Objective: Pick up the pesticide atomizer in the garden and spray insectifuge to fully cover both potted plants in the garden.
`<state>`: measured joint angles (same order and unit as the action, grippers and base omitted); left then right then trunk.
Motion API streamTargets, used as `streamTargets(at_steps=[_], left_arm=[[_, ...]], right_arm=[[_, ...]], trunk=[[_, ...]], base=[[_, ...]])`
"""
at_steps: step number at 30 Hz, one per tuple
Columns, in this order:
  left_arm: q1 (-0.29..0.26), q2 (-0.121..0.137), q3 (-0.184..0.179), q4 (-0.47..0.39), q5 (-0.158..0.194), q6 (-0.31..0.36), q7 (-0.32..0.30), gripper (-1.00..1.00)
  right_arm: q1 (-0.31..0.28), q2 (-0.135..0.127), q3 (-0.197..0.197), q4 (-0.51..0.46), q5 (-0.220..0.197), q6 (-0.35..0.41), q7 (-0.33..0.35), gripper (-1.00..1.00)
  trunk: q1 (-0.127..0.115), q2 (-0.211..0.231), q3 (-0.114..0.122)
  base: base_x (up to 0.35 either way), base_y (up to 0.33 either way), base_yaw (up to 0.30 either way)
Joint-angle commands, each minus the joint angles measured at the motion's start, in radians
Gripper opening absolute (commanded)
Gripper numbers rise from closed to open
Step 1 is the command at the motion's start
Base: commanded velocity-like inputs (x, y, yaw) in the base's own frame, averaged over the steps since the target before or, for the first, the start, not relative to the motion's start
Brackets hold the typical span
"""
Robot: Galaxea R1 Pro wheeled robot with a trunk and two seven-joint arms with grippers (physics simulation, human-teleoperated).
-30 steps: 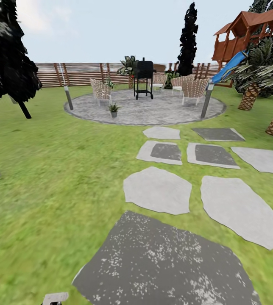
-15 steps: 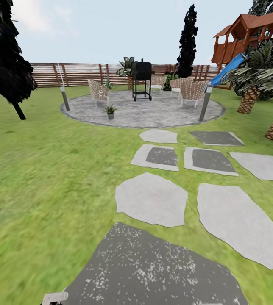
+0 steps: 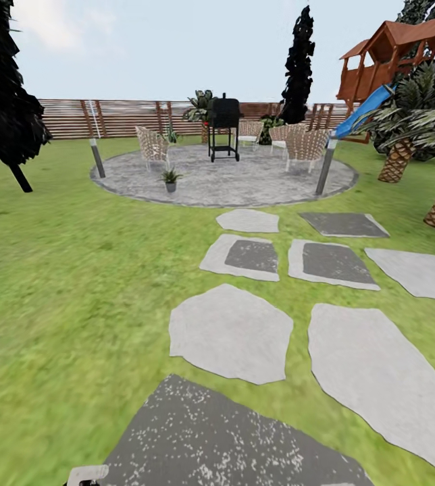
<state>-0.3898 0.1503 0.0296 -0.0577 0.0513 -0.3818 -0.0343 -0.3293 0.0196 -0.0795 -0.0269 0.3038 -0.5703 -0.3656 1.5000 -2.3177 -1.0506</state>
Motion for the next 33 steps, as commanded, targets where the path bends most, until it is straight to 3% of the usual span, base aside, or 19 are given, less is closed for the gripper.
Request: streamTargets(at_steps=[1,13,23,33], left_arm=[[-0.001,-0.001,0.003,0.001,0.005,-0.003,-0.004,-1.0],[0.0,0.0,0.003,0.003,0.005,-0.003,-0.004,-1.0],[0.0,-0.036,-0.008,-0.007,-0.009,-0.001,-0.017,-1.0],[-0.004,-0.036,-0.01,-0.007,-0.013,0.02,0.001,-1.0]], right_arm=[[-0.001,0.0,-0.008,0.001,0.011,-0.002,-0.004,1.0],[-0.001,0.0,-0.008,0.001,0.011,-0.002,-0.004,1.0],[-0.001,0.0,-0.008,0.001,0.011,-0.002,-0.004,1.0],[-0.001,0.0,-0.008,0.001,0.011,-0.002,-0.004,1.0]], trunk=[[0.0,0.0,-0.001],[0.0,0.0,-0.001],[0.0,0.0,-0.001],[0.0,0.0,-0.001]], base=[[0.288,-0.207,0.0],[0.288,-0.207,0.0],[0.29,-0.202,0.0],[0.325,-0.097,0.0]])
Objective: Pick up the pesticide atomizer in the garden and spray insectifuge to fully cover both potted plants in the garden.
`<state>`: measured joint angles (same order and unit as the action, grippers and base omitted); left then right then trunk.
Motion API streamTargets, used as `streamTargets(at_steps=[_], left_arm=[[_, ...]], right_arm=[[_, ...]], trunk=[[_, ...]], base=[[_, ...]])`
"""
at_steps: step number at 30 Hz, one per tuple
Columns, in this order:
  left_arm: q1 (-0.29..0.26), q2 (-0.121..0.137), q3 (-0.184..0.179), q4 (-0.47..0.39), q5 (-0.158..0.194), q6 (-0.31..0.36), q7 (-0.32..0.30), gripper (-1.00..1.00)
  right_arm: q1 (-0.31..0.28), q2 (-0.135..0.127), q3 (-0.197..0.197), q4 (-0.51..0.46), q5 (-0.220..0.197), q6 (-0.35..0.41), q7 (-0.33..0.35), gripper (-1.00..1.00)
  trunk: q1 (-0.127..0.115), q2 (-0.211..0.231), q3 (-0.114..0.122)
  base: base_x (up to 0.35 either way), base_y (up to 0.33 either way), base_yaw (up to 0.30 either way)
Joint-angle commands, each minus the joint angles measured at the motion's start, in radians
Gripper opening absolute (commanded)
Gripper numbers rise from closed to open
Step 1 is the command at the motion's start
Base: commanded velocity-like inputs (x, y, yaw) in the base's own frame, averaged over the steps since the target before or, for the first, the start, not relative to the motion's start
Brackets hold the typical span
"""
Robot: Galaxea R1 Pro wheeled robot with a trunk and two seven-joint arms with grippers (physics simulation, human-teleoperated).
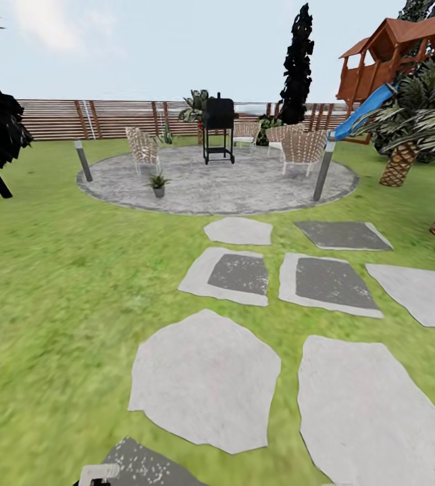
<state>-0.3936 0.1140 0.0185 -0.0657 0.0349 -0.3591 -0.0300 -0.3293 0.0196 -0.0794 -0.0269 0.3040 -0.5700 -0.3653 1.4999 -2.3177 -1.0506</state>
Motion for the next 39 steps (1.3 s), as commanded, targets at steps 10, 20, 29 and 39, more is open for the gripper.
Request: streamTargets(at_steps=[10,20,29,39], left_arm=[[-0.009,0.009,0.009,0.0,0.014,-0.001,0.035,-1.0],[-0.004,0.023,0.009,-0.005,0.013,-0.018,0.052,-1.0],[-0.002,0.023,0.007,-0.024,0.013,-0.024,0.051,-1.0],[0.0,0.016,0.007,-0.016,0.009,-0.025,0.051,-1.0]], right_arm=[[-0.001,0.0,-0.008,0.001,0.011,-0.002,-0.004,1.0],[-0.001,0.0,-0.008,0.001,0.011,-0.002,-0.004,1.0],[-0.001,0.0,-0.008,0.001,0.011,-0.002,-0.004,1.0],[-0.001,0.0,-0.008,0.001,0.011,-0.002,-0.004,1.0]], trunk=[[0.0,0.0,-0.001],[0.0,0.0,-0.001],[0.0,0.0,-0.001],[0.0,0.0,-0.001]], base=[[0.338,-0.002,0.0],[0.339,0.0,0.0],[0.339,0.0,0.0],[0.339,-0.019,0.0]])
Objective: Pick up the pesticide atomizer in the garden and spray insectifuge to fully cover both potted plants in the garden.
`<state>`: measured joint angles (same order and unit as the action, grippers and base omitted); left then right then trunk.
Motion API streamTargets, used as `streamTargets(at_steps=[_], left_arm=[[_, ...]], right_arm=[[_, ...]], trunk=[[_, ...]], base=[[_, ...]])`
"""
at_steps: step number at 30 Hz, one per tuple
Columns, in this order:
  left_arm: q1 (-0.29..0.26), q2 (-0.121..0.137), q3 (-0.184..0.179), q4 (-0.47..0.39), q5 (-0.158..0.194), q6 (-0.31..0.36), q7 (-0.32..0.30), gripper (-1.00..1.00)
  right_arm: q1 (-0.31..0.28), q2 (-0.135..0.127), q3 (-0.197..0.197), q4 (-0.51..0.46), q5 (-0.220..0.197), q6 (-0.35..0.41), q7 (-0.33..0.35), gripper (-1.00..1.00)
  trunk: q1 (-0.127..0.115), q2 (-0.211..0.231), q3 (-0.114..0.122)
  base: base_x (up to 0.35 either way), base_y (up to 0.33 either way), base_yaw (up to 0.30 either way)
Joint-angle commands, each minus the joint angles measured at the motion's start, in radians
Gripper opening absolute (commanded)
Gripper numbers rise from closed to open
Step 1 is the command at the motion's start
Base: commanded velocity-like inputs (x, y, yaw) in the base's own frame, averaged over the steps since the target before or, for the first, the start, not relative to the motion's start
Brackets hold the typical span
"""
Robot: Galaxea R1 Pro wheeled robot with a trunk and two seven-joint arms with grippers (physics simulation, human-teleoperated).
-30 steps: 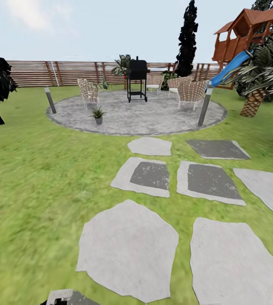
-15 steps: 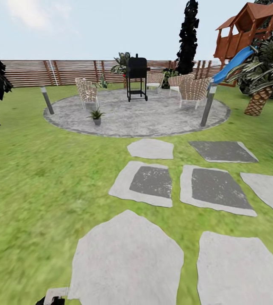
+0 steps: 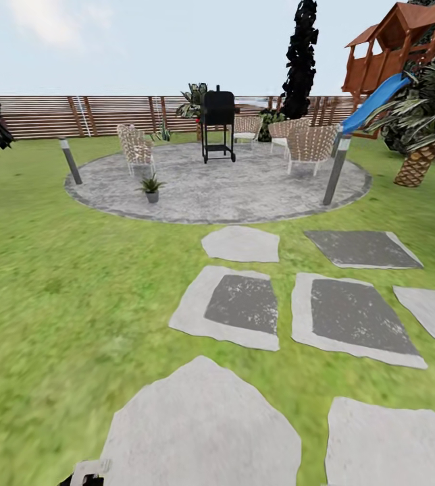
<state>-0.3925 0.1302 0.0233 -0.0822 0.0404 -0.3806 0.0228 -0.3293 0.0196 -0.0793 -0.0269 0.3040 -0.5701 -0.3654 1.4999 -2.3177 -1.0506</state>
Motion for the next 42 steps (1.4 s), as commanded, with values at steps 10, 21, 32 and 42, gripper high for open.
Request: streamTargets(at_steps=[10,21,32,42], left_arm=[[0.026,0.001,0.004,0.004,0.01,-0.004,0.0,-1.0],[0.029,-0.004,0.003,0.008,0.011,-0.004,-0.001,-1.0],[0.03,-0.004,0.003,0.009,0.0,-0.003,-0.001,-1.0],[0.03,0.001,0.004,0.009,0.007,-0.003,-0.001,-1.0]], right_arm=[[-0.001,0.0,-0.008,0.001,0.01,-0.002,-0.004,1.0],[-0.001,0.013,-0.007,0.0,0.012,-0.002,-0.003,1.0],[-0.001,0.015,-0.006,-0.001,0.013,-0.002,-0.002,1.0],[-0.001,0.013,-0.006,0.001,0.011,-0.002,-0.004,1.0]], trunk=[[0.0,0.0,-0.001],[0.0,0.0,-0.001],[0.0,0.0,-0.001],[0.0,0.0,-0.001]], base=[[0.339,-0.077,0.0],[0.339,-0.079,0.0],[0.339,-0.079,0.0],[0.339,-0.042,0.0]])
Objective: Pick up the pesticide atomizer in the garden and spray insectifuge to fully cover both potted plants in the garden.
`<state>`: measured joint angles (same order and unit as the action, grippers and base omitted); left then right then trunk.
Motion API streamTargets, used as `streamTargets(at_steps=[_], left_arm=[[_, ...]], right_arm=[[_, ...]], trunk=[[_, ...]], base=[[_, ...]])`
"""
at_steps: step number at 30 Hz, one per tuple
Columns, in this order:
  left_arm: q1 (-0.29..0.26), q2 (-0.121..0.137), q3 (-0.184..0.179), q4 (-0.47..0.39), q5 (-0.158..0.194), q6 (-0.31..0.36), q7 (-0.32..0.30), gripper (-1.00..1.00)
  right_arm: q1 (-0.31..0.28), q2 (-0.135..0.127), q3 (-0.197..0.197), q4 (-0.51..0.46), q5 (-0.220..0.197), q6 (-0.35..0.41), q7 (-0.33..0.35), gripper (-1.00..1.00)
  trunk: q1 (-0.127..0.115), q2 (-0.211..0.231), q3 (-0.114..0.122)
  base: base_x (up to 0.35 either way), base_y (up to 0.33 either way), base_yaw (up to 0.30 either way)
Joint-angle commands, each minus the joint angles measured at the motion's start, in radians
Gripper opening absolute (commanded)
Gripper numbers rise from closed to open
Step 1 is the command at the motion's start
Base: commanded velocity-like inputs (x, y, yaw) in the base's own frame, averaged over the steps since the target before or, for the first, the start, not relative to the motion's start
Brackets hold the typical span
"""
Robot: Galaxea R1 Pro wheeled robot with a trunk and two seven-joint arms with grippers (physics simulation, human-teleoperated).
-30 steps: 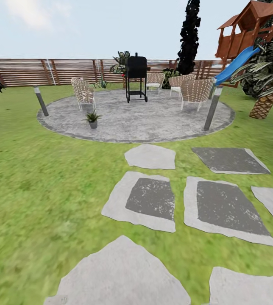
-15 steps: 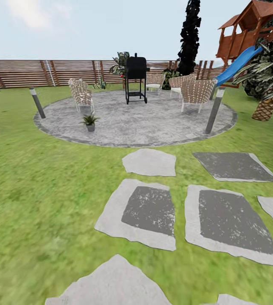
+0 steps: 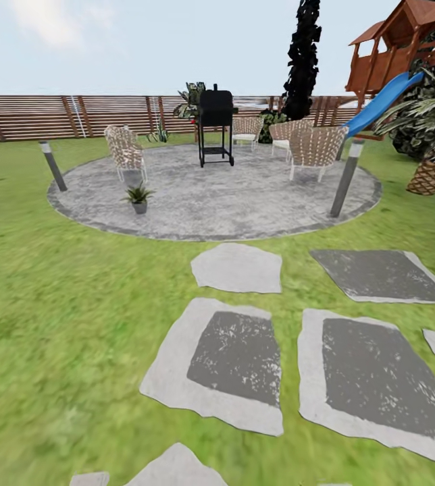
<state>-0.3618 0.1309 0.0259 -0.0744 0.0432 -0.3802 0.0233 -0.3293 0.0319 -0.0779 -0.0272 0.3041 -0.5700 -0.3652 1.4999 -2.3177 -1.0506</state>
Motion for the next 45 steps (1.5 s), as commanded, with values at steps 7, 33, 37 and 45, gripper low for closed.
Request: streamTargets(at_steps=[7,33,37,45], left_arm=[[-0.001,0.001,0.002,0.002,0.004,-0.003,-0.002,-1.0],[0.0,0.002,0.002,0.002,0.004,-0.003,-0.002,-1.0],[0.0,0.002,0.002,0.002,0.004,-0.003,-0.002,-1.0],[0.0,0.001,0.001,0.002,0.006,-0.003,-0.002,-1.0]], right_arm=[[-0.001,0.0,-0.007,0.001,0.01,-0.002,-0.004,1.0],[-0.001,0.0,-0.007,0.001,0.01,-0.002,-0.005,1.0],[-0.001,0.0,-0.007,0.001,0.01,-0.002,-0.004,1.0],[-0.001,0.0,-0.007,0.001,0.01,-0.002,-0.005,1.0]], trunk=[[0.0,0.0,-0.001],[0.0,0.0,-0.001],[0.0,0.0,-0.001],[0.0,0.0,-0.001]], base=[[0.339,-0.001,0.0],[0.339,0.0,0.0],[0.339,0.0,0.0],[0.339,0.0,0.0]])
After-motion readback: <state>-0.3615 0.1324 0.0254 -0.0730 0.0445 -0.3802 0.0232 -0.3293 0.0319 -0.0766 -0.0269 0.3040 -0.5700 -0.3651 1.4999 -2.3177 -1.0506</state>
